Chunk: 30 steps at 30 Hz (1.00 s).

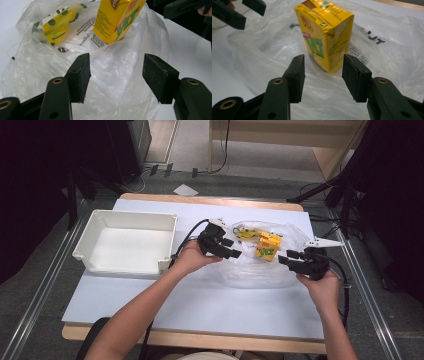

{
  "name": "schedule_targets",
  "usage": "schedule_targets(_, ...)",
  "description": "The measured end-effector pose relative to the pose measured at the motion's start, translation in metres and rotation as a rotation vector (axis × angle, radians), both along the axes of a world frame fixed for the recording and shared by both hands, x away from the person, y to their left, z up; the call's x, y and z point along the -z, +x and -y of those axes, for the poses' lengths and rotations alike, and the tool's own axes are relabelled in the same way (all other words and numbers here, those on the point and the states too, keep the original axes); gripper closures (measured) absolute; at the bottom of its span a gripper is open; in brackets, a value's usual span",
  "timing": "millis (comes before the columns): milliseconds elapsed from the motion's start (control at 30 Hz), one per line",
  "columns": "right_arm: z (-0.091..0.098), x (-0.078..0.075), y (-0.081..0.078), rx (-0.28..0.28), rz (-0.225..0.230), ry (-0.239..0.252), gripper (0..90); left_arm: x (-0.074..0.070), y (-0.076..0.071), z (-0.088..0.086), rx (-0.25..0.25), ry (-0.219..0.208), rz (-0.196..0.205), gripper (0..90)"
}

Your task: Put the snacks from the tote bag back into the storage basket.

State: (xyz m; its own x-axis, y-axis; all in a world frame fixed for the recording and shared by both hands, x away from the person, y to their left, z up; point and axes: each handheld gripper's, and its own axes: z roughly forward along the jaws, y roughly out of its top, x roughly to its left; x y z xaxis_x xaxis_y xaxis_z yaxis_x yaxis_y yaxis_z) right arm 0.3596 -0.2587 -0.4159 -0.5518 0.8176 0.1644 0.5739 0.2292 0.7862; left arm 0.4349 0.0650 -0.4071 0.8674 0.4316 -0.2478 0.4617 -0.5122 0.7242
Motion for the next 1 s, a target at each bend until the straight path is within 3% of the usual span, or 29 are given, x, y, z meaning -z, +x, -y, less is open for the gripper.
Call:
schedule_targets(233,-0.008,0.008,-0.018,-0.018,0.004,0.003,51.9,0.0,0.007,0.003,0.013,0.011,-0.01,40.2)
schedule_targets(400,-0.011,0.014,-0.029,-0.018,0.004,0.005,51.8,-0.003,0.01,0.006,0.023,0.016,0.012,40.2)
schedule_targets(500,-0.011,0.017,-0.034,-0.013,0.006,0.007,51.6,-0.002,0.011,0.01,0.04,0.025,0.035,38.9)
schedule_targets(733,-0.02,0.023,-0.044,-0.036,-0.003,0.008,51.0,0.001,0.014,0.022,0.077,0.033,0.044,37.4)
schedule_targets(867,-0.024,0.025,-0.048,-0.043,-0.007,0.01,51.0,0.001,0.018,0.03,0.092,0.017,0.024,38.3)
schedule_targets(1000,-0.027,0.027,-0.052,-0.051,-0.006,0.004,51.0,-0.001,0.021,0.038,0.098,0.018,0.032,38.0)
